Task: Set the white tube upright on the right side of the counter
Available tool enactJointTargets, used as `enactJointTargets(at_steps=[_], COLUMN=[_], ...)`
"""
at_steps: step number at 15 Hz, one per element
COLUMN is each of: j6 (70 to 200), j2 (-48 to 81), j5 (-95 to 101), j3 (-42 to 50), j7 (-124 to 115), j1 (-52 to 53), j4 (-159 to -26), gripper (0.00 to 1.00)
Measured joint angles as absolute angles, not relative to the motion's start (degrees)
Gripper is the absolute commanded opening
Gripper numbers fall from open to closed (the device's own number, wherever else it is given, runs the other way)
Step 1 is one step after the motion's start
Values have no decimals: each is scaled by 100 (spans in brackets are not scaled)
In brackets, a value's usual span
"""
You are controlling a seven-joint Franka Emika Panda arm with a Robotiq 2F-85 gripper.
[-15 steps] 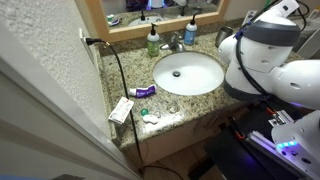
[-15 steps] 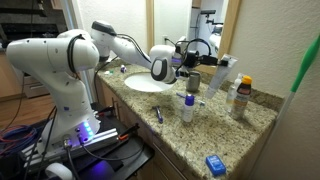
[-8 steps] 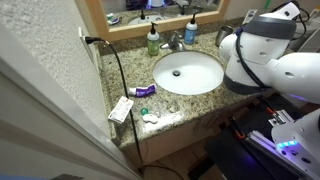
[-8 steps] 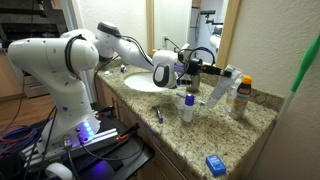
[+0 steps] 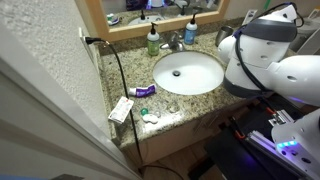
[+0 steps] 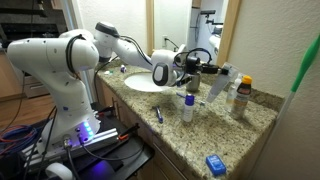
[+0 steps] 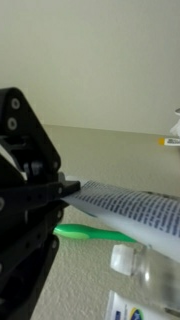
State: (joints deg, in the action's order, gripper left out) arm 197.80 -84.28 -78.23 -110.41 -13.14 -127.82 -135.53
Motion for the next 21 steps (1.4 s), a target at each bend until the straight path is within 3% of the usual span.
enactJointTargets(at_steps=[5,21], j6=[19772,19772], j2=[-8424,-8425], j5=[-7811,-7828], j3=[-10459,-10617], j7=[-1074,-37], j1=[-12502,-13182], j4=[-13776,-13777], gripper=[4,1])
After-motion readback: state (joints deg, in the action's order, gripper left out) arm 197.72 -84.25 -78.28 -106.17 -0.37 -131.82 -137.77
